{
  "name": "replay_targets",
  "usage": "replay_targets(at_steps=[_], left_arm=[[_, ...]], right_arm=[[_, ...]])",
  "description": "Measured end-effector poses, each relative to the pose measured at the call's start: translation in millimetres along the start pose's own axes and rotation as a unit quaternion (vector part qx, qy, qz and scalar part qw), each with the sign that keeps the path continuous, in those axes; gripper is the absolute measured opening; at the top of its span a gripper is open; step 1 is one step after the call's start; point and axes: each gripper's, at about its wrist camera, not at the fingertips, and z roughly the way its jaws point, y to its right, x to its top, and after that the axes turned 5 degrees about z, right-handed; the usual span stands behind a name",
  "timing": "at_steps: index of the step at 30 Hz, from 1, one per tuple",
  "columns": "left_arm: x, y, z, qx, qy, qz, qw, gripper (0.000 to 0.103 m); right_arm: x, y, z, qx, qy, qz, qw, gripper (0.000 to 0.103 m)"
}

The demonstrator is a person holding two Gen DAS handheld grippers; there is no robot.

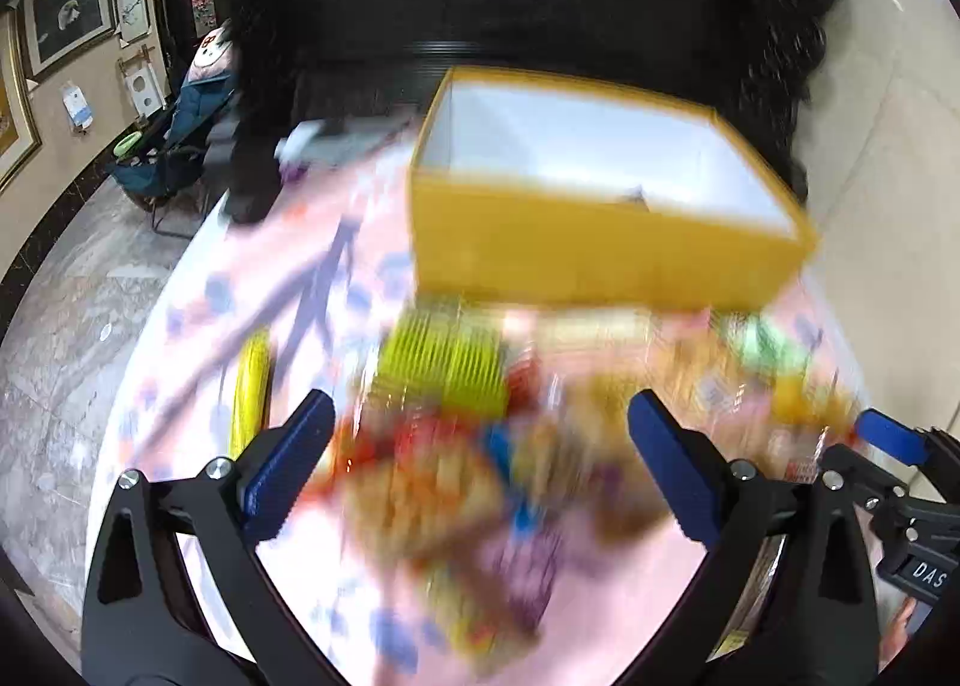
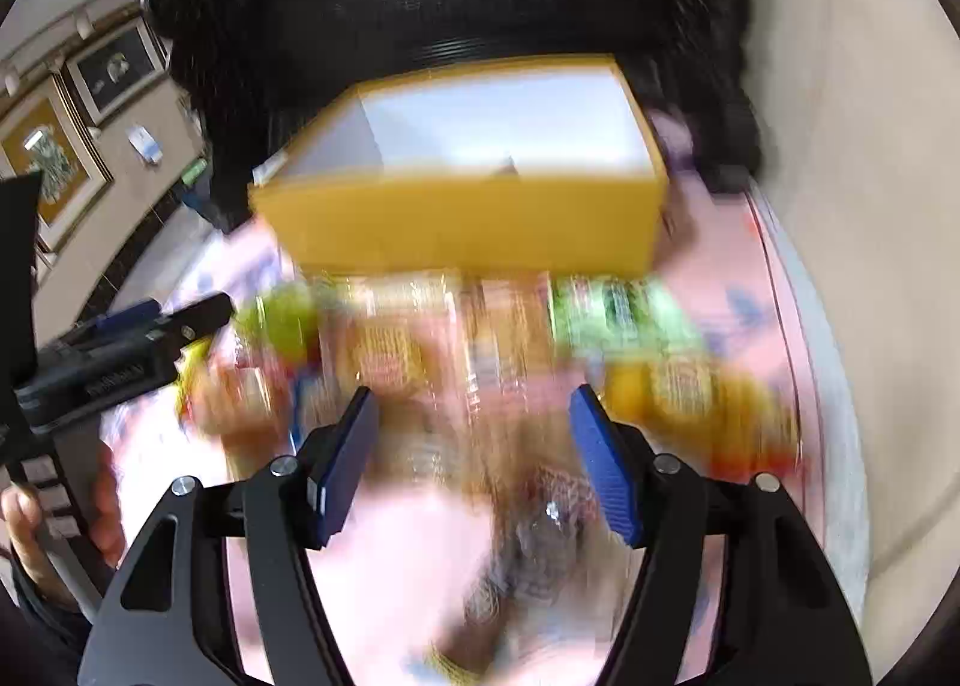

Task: Organize snacks
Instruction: 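Carry both packs into the yellow box and open both tools, then grasp the long rice-cracker stick with the left tool while the right tool grasps the black-labelled sausage pack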

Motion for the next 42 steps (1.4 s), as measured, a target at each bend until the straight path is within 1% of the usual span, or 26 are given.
replay_targets(at_steps=[2,3,4,7,10,14,17,18,19,20,21,22,24,27,29,32,34,38,40,42], left_arm=[[-32,-1,-5,0.016,0.007,0.002,0.9999,0.1],[-46,-1,-7,0.023,0.005,0.001,0.9997,0.1],[-56,-2,-9,0.023,0.002,0.0,0.9997,0.1],[-71,-5,-12,0.023,-0.01,0.005,0.9997,0.1],[-75,-13,-17,0.03,-0.012,0.003,0.9995,0.1],[-79,-25,-23,0.029,-0.012,-0.013,0.9994,0.1],[-79,-29,-21,0.028,-0.016,-0.016,0.9994,0.1],[-80,-29,-21,0.029,-0.016,-0.015,0.9993,0.1],[-81,-30,-21,0.031,-0.019,-0.013,0.9993,0.1],[-83,-31,-20,0.033,-0.022,-0.013,0.9992,0.1],[-85,-31,-19,0.034,-0.025,-0.013,0.999,0.1],[-87,-33,-17,0.035,-0.03,-0.016,0.9988,0.1],[-90,-34,-13,0.033,-0.041,-0.023,0.9984,0.1],[-92,-32,-1,0.018,-0.058,-0.041,0.9973,0.1],[-93,-27,8,0.017,-0.066,-0.049,0.9964,0.1],[-90,-17,24,0.027,-0.072,-0.06,0.9952,0.1],[-88,-13,34,0.041,-0.074,-0.064,0.9943,0.1],[-89,-13,53,0.043,-0.096,-0.088,0.9906,0.1],[-91,-10,56,0.06,-0.086,-0.082,0.9911,0.099],[-94,-7,56,0.073,-0.077,-0.072,0.9917,0.093]], right_arm=[[-27,5,-1,-0.012,-0.005,0.013,1.0,0.067],[-35,6,1,-0.014,-0.012,0.017,1.0,0.067],[-42,6,3,-0.011,-0.021,0.02,1.0,0.067],[-54,4,14,-0.012,-0.045,0.026,0.999,0.067],[-59,-2,24,-0.007,-0.063,0.032,0.997,0.067],[-61,-3,41,-0.011,-0.063,0.038,0.997,0.067],[-62,-5,52,-0.028,-0.055,0.033,0.998,0.067],[-63,-6,56,-0.031,-0.051,0.028,0.998,0.05],[-66,-7,58,-0.029,-0.053,0.027,0.998,0.041],[-67,-7,56,-0.028,-0.046,0.026,0.998,0.04],[-69,-10,54,-0.02,-0.049,0.024,0.998,0.035],[-70,-12,53,-0.011,-0.053,0.019,0.998,0.034],[-75,-16,55,-0.007,-0.06,0.008,0.998,0.034],[-77,-17,55,-0.005,-0.054,0.007,0.999,0.035],[-77,-15,55,0.003,-0.055,0.009,0.998,0.035],[-77,-12,54,0.011,-0.055,0.01,0.998,0.035],[-77,-12,54,0.014,-0.055,0.012,0.998,0.035],[-76,-10,52,0.021,-0.059,0.016,0.998,0.035],[-77,-9,52,0.023,-0.059,0.017,0.998,0.035],[-76,-10,52,0.018,-0.059,0.015,0.998,0.036]])
